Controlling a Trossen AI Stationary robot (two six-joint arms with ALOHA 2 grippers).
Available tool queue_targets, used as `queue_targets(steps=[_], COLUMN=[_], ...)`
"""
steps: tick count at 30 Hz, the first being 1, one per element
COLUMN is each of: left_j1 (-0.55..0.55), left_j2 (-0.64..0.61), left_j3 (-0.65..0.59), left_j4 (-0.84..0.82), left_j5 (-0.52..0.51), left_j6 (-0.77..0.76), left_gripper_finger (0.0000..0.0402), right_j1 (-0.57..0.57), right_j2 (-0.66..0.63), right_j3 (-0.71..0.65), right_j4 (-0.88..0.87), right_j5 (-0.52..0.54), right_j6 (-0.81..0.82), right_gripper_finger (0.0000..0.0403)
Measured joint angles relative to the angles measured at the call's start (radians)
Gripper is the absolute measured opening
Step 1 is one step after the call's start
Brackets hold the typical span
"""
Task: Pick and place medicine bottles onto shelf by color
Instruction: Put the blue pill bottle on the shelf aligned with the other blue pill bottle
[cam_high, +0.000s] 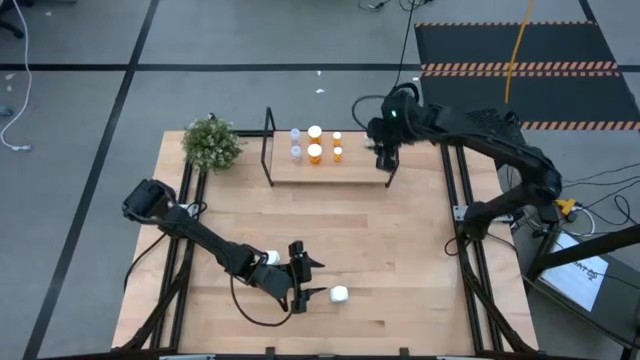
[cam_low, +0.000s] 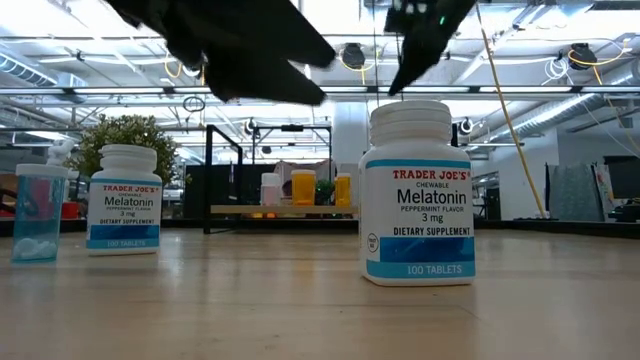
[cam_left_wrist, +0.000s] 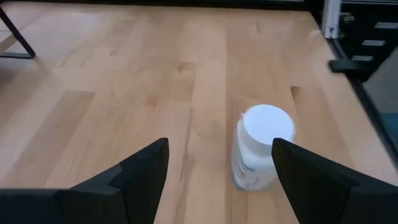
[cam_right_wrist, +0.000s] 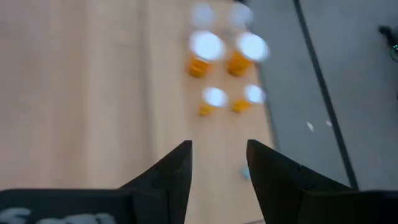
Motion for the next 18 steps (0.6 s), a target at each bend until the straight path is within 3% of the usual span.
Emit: queue_targets(steps=[5, 9, 14, 18], left_j1=[-0.013, -0.061, -0.126, -0.165], left_j2=[-0.112, -0.197, -0.231, -0.225], left_j3=[0.000, 0.001, 0.005, 0.078], left_j4=[-0.149, -0.267, -0.395, -0.592], left_j5=[0.002, -0.022, -0.057, -0.060], left_j6=[-0.082, -0.126, -0.226, -0.350], left_gripper_finger=[0.0282, 0.0282, 0.0282, 0.0282], right_j1=[0.184, 0.358, 0.547, 0.642], right_j2=[-0.111, -0.198, -0.288, -0.329], right_j3=[-0.043, -0.152, -0.306, -0.420], right_j4=[-0.004, 0.058, 0.141, 0.237], right_j5=[0.007, 0.095, 0.186, 0.225], right_j6=[0.112, 0.186, 0.273, 0.312], right_gripper_finger=[0.0149, 0.0149, 0.0148, 0.0148])
